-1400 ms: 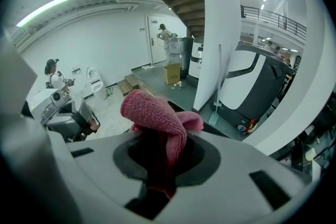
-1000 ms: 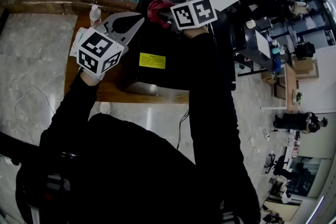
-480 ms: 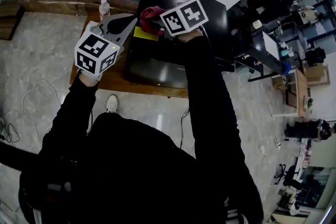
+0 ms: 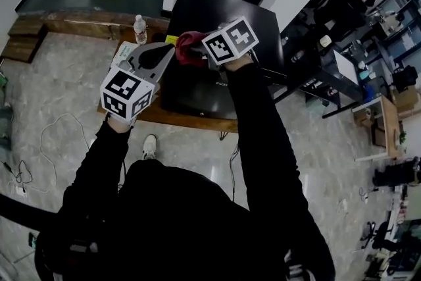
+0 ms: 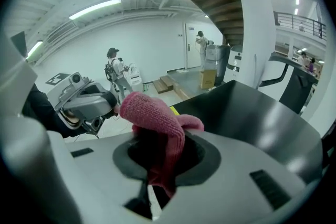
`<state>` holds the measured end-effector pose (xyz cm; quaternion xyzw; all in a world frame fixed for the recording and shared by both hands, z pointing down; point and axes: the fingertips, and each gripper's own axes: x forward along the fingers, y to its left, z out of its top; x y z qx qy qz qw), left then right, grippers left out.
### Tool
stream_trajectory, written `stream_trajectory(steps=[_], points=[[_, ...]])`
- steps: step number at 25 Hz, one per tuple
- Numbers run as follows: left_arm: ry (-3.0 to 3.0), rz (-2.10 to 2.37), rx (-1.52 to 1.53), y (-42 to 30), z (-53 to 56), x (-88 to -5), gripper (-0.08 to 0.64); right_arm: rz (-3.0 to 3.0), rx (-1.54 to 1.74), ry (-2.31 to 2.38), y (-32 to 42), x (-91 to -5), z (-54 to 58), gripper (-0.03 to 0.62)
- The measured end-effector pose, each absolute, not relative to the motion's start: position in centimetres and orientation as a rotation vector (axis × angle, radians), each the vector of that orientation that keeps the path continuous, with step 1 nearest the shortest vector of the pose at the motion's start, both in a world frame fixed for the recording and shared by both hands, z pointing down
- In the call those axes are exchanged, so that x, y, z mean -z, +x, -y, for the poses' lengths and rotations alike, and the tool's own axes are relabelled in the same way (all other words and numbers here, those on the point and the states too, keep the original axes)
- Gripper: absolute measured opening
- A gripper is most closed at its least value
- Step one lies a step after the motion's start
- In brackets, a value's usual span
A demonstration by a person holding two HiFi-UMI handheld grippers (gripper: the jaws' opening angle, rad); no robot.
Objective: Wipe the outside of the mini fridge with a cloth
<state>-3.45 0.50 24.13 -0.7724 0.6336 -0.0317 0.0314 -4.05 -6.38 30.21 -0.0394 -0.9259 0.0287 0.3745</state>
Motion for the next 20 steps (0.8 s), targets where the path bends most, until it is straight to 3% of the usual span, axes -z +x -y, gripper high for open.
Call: stream_trajectory(steps=[10,20], points=[[-2.406,-1.821,0.022,5.2,2.7,-19.6,0.003,2.576,-0.024,0.116,6.7,-23.7,10.9,0.081],[-2.497,-1.644,0.02,9.5,16.0,-16.3,0.003,2.569,-0.043,0.309,11.4,-21.7,23.5,0.081]])
